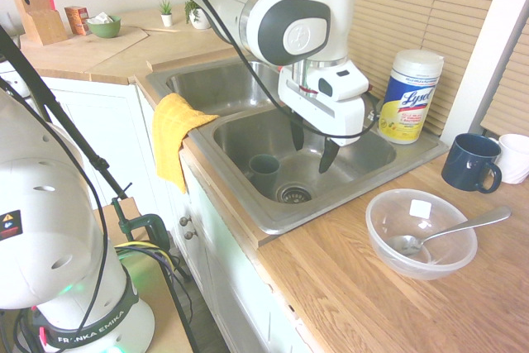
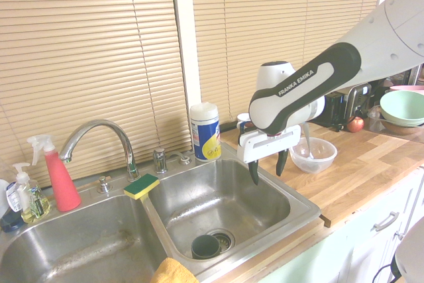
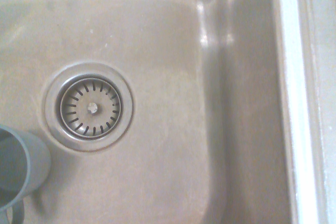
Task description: Put the spoon into the sink
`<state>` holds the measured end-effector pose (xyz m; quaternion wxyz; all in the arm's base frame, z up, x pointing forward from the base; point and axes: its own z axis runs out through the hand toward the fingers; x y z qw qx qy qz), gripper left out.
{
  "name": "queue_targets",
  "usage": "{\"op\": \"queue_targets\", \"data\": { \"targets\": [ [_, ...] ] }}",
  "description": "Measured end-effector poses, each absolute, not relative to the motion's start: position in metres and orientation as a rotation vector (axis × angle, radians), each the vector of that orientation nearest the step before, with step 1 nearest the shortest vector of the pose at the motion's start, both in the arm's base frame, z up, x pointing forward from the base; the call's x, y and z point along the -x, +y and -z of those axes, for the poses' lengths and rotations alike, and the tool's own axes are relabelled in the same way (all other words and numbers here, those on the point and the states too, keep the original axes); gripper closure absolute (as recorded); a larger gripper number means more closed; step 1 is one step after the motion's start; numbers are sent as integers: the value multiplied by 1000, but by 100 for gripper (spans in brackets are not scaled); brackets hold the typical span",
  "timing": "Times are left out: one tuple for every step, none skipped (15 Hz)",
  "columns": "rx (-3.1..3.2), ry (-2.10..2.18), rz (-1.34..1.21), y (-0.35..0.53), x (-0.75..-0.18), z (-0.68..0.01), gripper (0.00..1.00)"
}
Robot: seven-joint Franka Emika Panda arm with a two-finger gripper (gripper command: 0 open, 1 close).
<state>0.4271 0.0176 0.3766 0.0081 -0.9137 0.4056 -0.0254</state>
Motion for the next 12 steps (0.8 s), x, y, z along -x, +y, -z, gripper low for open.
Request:
{"op": "queue_targets", "data": {
  "targets": [
    [2856,1265,80,18,-427,-376,0],
    [2857,1261,81,17,-427,-376,0],
    [2855,1261,80,17,-427,-376,0],
    [2854,1260,79,16,-427,-376,0],
    [2854,1259,81,16,-427,-376,0],
    [2851,1257,90,16,-427,-375,0],
    [2847,1256,108,15,-428,-377,0],
    [2840,1257,143,12,-428,-381,0],
    [2828,1259,194,8,-428,-389,0],
    [2817,1259,261,2,-425,-400,0],
    [2805,1261,330,-4,-419,-413,0],
    [2794,1265,397,-10,-411,-425,0]
  ]
}}
